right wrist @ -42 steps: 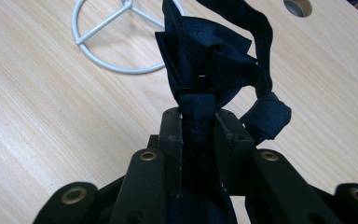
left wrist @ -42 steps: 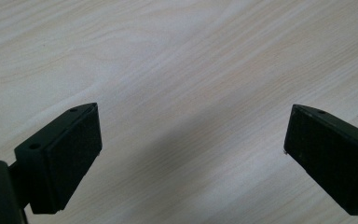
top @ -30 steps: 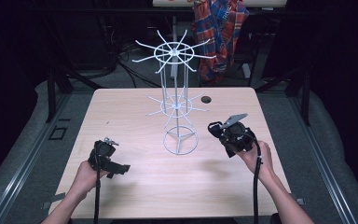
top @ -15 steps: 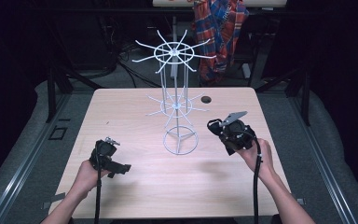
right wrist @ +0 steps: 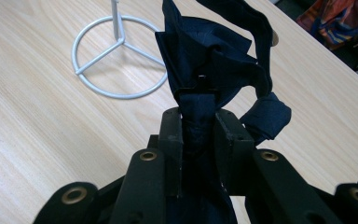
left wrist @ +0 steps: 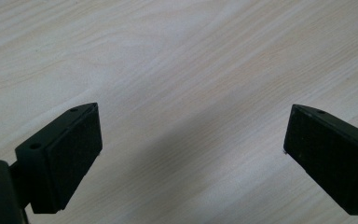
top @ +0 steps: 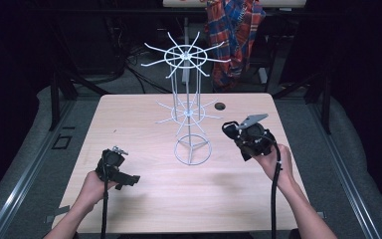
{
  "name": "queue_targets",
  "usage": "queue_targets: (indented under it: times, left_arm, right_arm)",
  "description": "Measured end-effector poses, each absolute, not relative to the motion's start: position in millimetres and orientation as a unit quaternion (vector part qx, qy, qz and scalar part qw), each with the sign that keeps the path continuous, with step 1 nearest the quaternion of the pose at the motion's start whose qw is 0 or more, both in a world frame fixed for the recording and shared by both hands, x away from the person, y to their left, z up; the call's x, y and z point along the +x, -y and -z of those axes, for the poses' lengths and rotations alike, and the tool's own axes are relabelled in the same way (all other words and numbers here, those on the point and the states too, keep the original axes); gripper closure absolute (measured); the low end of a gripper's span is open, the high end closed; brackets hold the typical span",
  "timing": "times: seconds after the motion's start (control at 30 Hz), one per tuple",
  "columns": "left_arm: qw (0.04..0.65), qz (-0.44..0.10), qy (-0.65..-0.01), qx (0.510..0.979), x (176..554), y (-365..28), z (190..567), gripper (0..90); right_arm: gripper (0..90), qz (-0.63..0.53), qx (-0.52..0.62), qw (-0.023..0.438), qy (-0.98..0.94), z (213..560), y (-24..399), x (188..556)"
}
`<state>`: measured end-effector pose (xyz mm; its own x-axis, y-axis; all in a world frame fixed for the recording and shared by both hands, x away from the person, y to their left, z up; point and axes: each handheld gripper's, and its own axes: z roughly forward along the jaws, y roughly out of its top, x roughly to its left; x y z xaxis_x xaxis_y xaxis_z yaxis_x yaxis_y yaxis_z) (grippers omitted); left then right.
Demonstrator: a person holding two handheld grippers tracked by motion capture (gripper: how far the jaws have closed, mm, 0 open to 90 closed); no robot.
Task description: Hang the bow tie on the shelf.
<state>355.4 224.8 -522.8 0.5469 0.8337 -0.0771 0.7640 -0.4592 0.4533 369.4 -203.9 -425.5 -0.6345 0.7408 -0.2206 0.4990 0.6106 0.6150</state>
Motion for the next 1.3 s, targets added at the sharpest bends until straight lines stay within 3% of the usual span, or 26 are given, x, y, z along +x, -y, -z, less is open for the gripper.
queue_targets:
  times: [0.87, 1.3]
  left_arm:
    - [0.221, -0.077, -0.463, 0.855, 355.1, -220.3, 522.6, 4.3]
    - [0.22, -0.076, -0.462, 0.856, 354.9, -221.6, 522.5, 4.3]
  right_arm:
    - [74.1, -0.289, 0.352, 0.25, -0.855, 394.1, 205.6, 364.1]
    - [74.1, -0.284, 0.341, 0.232, -0.865, 399.1, 192.1, 378.2]
